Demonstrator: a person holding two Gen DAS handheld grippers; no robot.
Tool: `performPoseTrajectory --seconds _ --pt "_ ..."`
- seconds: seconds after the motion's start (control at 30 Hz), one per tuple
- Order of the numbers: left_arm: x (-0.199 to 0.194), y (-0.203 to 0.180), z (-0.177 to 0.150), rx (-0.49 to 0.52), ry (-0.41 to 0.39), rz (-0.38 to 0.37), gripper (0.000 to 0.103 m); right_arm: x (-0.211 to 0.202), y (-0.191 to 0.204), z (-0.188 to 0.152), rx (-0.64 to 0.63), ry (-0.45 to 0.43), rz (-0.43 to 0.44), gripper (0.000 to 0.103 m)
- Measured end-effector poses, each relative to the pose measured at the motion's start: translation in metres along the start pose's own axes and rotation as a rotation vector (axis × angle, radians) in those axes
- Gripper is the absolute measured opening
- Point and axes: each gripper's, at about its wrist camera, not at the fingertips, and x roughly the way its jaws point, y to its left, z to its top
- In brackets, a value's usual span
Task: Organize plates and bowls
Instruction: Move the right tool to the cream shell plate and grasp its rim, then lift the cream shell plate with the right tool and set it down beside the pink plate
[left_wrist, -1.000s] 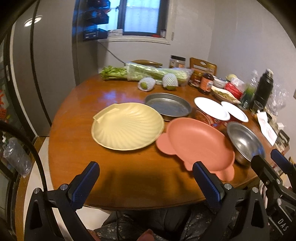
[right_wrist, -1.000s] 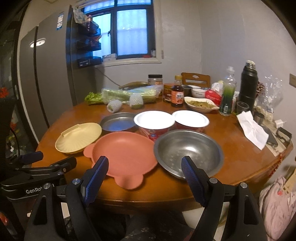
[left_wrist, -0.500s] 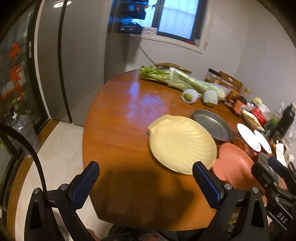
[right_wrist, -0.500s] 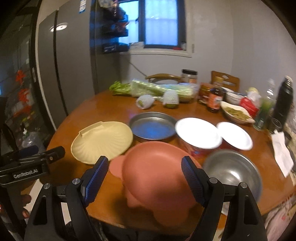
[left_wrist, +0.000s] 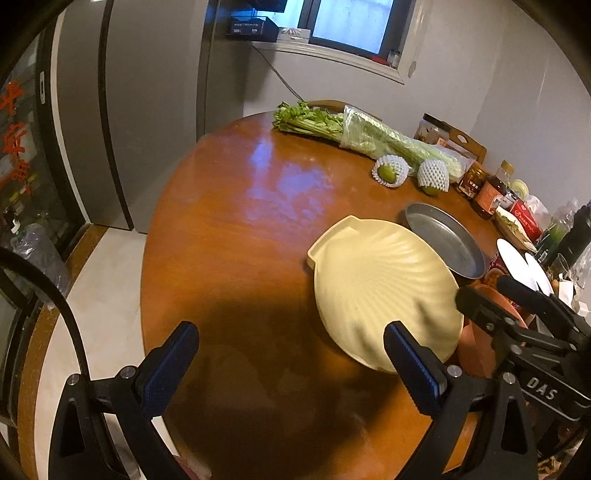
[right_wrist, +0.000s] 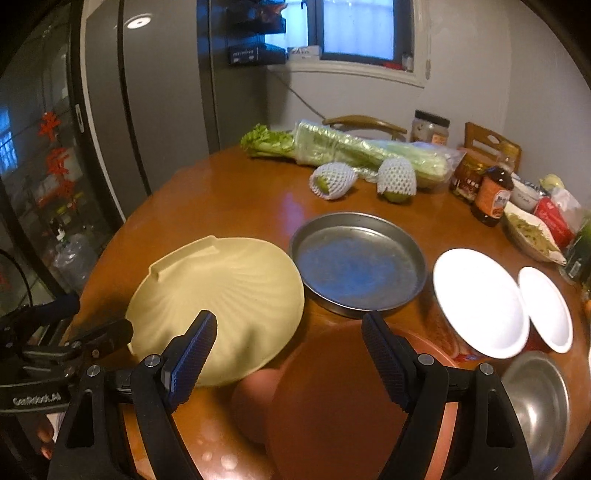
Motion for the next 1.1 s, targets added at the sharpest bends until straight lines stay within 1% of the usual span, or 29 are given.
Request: performPoseTrajectory --seconds 0.07,0.13,0.23,0.37,0.43,0.47,0.53,0.6,0.63,0.7,0.8,0.87,0.93,1.1 --pt "0.003 -0.002 0.001 0.008 0.007 -0.002 0.100 0.008 0.001 0.001 -0.012 0.007 -0.002 0.079" --pt "0.007 -0.003 0.001 0.011 0.018 -0.006 0.099 0.013 0.001 0.002 -0.021 0.019 0.007 0.071" --pt "0.012 -0.006 0.002 0.017 0.027 -0.015 0.098 0.020 0.000 0.003 -0.025 0.033 0.008 0.064" --pt "0.013 -0.008 0.003 0.022 0.025 -0.024 0.091 0.026 0.000 0.004 -0.030 0.044 0.019 0.059" --pt "0.014 -0.009 0.004 0.026 0.024 -0.029 0.085 0.028 -0.001 0.004 -0.028 0.050 0.030 0.057" --pt "0.014 -0.010 0.005 0.029 0.025 -0.031 0.080 0.029 0.000 0.004 -0.031 0.053 0.036 0.055" --pt "0.017 -0.013 0.006 0.032 0.032 -0.044 0.074 0.030 0.001 0.004 -0.041 0.058 0.040 0.049" --pt "0.018 -0.015 0.006 0.032 0.037 -0.050 0.063 0.032 0.003 0.005 -0.049 0.063 0.043 0.046" --pt "0.018 -0.016 0.006 0.034 0.039 -0.054 0.060 0.033 0.004 0.005 -0.052 0.067 0.041 0.042" --pt "0.020 -0.017 0.006 0.035 0.047 -0.069 0.048 0.035 0.006 0.005 -0.055 0.072 0.039 0.041" --pt "0.022 -0.017 0.005 0.035 0.057 -0.085 0.035 0.035 0.007 0.006 -0.057 0.068 0.044 0.039" --pt "0.021 -0.017 0.004 0.037 0.056 -0.081 0.034 0.034 0.009 0.007 -0.058 0.067 0.061 0.038" --pt "0.019 -0.015 0.001 0.034 0.055 -0.073 0.034 0.034 0.014 0.009 -0.073 0.065 0.057 0.038" --pt "0.018 -0.002 0.000 0.017 0.059 -0.051 0.034 0.035 0.027 0.014 -0.103 0.066 0.084 0.038"
